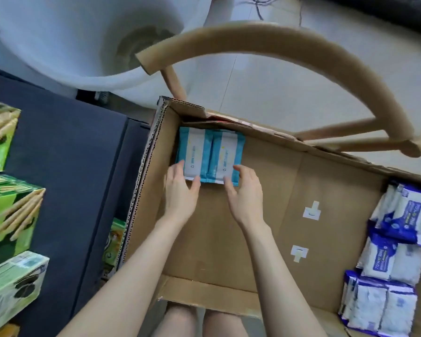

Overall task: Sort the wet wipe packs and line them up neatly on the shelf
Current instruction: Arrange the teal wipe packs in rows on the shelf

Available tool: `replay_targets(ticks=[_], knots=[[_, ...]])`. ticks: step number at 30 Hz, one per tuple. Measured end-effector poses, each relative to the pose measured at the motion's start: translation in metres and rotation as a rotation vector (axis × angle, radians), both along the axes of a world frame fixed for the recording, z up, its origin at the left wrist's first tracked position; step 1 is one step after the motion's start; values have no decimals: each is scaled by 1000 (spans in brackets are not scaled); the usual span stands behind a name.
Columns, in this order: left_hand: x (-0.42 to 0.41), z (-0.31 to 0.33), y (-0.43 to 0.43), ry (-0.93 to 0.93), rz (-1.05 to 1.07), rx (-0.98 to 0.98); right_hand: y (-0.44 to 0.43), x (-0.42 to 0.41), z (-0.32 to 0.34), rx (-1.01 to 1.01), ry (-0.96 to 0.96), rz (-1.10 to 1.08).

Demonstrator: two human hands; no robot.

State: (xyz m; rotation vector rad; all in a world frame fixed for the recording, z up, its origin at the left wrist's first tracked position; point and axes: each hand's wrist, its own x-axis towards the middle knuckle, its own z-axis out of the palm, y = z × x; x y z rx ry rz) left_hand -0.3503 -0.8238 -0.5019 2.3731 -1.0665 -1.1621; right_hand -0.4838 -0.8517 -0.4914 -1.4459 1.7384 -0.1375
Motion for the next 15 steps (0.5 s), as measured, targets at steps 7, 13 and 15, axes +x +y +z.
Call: replay_targets(ticks=[7, 13, 15], knots=[[-12, -57, -11, -237, 148, -8, -12, 8, -64, 2, -2, -184], [-15, -68, -13, -260, 256, -18, -14, 10, -78, -7, -98, -347], [-11, -67, -14, -238, 256, -5, -16, 9, -74, 24, -142, -382]])
